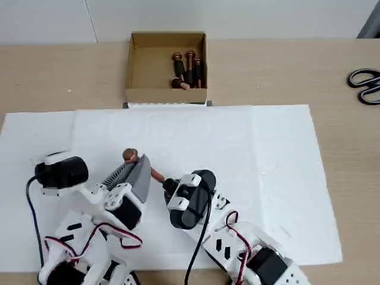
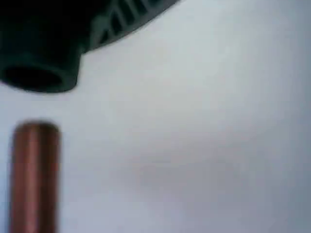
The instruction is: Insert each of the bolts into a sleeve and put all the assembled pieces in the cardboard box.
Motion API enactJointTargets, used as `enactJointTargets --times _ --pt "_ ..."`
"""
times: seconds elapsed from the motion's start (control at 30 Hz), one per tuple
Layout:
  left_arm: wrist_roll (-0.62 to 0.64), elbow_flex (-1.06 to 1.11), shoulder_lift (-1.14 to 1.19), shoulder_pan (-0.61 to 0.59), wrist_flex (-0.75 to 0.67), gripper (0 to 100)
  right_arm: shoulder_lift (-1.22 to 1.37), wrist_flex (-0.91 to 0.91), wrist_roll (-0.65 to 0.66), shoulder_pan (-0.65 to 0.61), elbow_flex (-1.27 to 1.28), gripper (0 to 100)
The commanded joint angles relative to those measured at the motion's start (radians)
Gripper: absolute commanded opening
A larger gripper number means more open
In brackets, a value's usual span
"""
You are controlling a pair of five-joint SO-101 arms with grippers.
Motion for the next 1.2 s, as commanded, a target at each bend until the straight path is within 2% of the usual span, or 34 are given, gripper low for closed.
enactJointTargets --times 0.0,0.37,0.5,0.63,0.83,1.17 --pt "0.008 -0.002 -0.005 0.018 -0.011 0 -0.005 -0.031 -0.003 -0.004 -0.005 0.4" --pt "0.008 0.036 -0.005 0.018 -0.011 0 -0.005 -0.031 0.0 -0.005 -0.008 0.4" --pt "0.008 0.038 -0.005 0.018 -0.011 0 -0.005 -0.033 0.061 -0.005 -0.006 0.4" --pt "0.008 0.047 -0.005 0.021 -0.011 0 -0.005 -0.033 0.069 -0.005 -0.006 0.4" --pt "0.006 0.051 -0.005 0.106 -0.009 0 -0.005 -0.033 0.071 -0.005 -0.006 0.4" --pt "-0.025 0.076 -0.003 0.138 0.04 0 -0.005 -0.108 0.075 -0.001 -0.012 0.4"
